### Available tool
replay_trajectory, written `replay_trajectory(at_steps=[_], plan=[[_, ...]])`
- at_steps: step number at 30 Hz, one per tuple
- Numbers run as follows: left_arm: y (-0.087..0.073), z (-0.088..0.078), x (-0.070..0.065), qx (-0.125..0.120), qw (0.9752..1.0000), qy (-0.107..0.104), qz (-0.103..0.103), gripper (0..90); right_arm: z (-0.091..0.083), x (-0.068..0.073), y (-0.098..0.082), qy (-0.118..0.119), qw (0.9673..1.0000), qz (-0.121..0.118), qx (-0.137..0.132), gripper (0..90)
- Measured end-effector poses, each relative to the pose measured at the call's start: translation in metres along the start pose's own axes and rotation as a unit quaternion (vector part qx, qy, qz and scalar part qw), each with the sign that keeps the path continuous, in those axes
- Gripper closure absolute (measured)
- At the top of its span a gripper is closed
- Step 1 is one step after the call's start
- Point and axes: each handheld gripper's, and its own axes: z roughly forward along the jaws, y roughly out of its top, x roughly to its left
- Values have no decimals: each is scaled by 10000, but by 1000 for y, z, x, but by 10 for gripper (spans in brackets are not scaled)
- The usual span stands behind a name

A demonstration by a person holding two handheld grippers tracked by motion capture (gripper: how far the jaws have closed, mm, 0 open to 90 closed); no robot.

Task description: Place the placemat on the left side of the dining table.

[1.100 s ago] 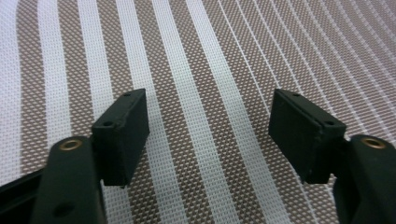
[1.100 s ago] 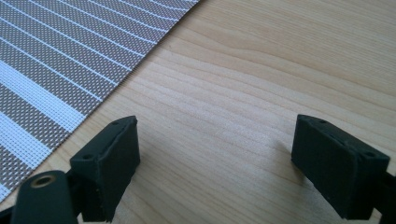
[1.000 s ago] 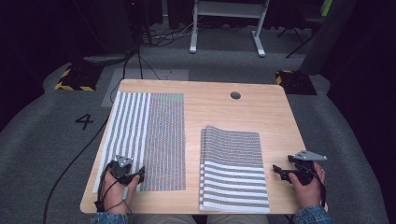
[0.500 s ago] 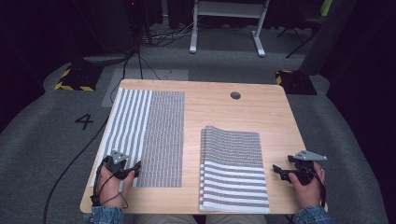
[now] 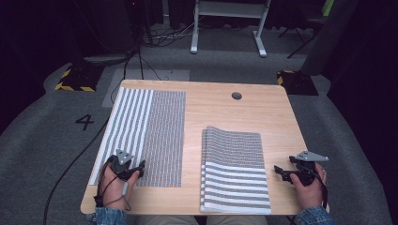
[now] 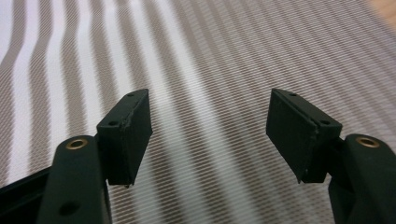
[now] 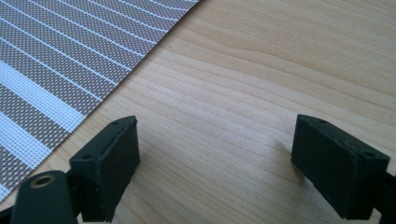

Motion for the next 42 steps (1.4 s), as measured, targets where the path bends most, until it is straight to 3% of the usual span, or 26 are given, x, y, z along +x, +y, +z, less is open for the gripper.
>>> replay_trajectory(at_steps=[4,10,19,27,32,36,42], plan=[[9,-9,-24,-76,9996,-214,184,309,0,0,0,1,10000,8,-3,152],[17,-23,-53,-214,9969,-513,563,305,0,0,0,-1,10000,2,-2,152],[19,-39,-81,-224,9916,-948,856,303,0,0,0,0,10000,-1,-1,152],[13,-38,-104,-30,9826,-1430,1185,299,0,0,0,26,10000,-12,-1,151],[8,-33,-115,112,9786,-1618,1263,296,0,0,0,30,10000,-14,-1,151],[3,-27,-124,180,9732,-1860,1344,296,0,0,0,28,10000,-16,0,151],[-3,-21,-137,-7,9656,-2075,1564,297,0,0,0,29,10000,-15,-1,151]])
